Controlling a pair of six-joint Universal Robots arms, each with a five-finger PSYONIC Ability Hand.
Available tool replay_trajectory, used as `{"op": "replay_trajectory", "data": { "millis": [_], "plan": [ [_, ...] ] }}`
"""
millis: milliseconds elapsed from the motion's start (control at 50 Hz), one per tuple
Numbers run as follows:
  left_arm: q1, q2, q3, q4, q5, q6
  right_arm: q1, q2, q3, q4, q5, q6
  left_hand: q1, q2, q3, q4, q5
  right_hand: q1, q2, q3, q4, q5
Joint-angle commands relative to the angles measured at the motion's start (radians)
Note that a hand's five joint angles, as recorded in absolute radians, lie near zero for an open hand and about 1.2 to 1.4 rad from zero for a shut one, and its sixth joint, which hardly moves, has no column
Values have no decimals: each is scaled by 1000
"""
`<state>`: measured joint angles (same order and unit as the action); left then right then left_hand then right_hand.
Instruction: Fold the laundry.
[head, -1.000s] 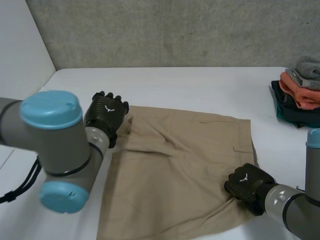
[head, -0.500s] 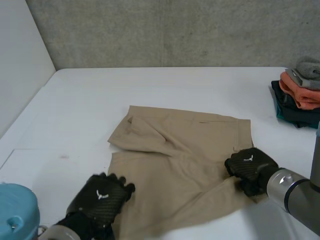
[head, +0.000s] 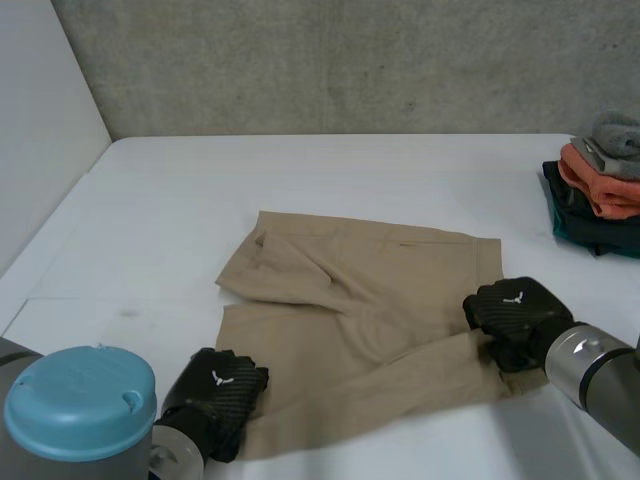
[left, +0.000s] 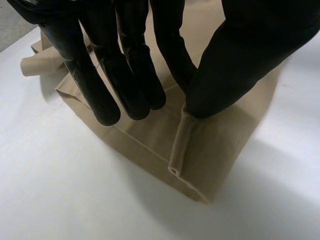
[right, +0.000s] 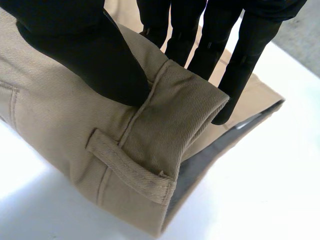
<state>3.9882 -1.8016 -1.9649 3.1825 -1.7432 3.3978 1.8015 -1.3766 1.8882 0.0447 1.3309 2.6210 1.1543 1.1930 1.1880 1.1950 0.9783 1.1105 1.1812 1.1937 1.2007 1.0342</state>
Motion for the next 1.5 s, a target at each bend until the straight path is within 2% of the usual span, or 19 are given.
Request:
{"op": "replay_trajectory", "data": {
  "millis": [20,120,240,260,300,320,460,700,780,800,860,980,1000,1060,1140,1260,1320,1380,1500],
  "plan": [
    [-15,76,8,-73,-10,11,-13,-93,0,24,-1,-24,242,203,208,201,243,286,215,203,196,188],
    [-34,203,6,-171,-4,18,-11,-148,11,81,-9,-74,242,203,208,201,243,286,215,203,196,188],
    [-21,251,-8,-124,-6,17,-2,-154,29,99,-13,-87,242,203,208,201,243,286,215,203,196,188],
    [-15,243,-15,-106,-6,17,1,-148,32,98,-10,-87,-147,-186,-181,-188,-146,286,215,203,196,188],
    [-12,240,-22,-101,-9,15,-1,-147,34,98,-10,-87,-507,-546,-541,-548,-506,286,215,203,196,188],
    [-12,237,-23,-101,-12,15,-1,-142,34,96,-10,-88,-591,-629,-624,-631,-589,286,215,203,196,188],
    [-21,185,-25,-104,-7,3,-2,-113,34,78,-6,-94,-647,-686,-681,-688,-646,286,215,203,196,188],
    [-26,107,-23,-113,-4,1,-16,-110,32,43,1,-88,-618,-657,-652,-659,-616,286,215,203,196,188],
    [-24,58,-15,-113,-6,1,-21,-110,32,38,-1,-87,-387,-425,-420,-427,-385,286,215,203,196,188],
    [-24,44,-12,-104,-7,3,-21,-110,34,40,-1,-87,-150,-189,-184,-191,-149,286,215,203,196,188],
    [-21,31,-6,-96,-10,6,-21,-111,34,41,-4,-87,241,202,207,200,242,286,215,203,196,188],
    [-29,86,14,-136,-18,24,-17,-131,42,82,-9,-120,242,203,208,201,243,286,215,203,196,188],
    [-32,172,8,-195,-16,49,-17,-151,52,121,-9,-163,242,203,208,201,243,286,215,203,196,188],
    [-35,229,3,-260,-10,83,-24,-220,78,245,-1,-327,242,203,208,201,243,286,215,203,196,188],
    [-54,333,-18,-424,-4,152,-31,-286,109,424,5,-508,242,203,208,201,243,286,215,203,196,188],
    [-187,419,-32,-578,16,163,-80,-363,132,561,-12,-570,242,203,208,201,243,286,215,203,196,188],
    [-218,410,-31,-567,10,158,-91,-366,134,549,-15,-567,242,203,208,201,243,286,215,203,196,188],
    [-207,386,-25,-527,8,159,-99,-364,141,515,-18,-559,242,203,208,201,243,286,215,203,196,188],
    [-94,260,21,-325,-7,176,-90,-300,144,379,-25,-550,242,203,208,201,243,286,215,203,196,188]
  ]
}}
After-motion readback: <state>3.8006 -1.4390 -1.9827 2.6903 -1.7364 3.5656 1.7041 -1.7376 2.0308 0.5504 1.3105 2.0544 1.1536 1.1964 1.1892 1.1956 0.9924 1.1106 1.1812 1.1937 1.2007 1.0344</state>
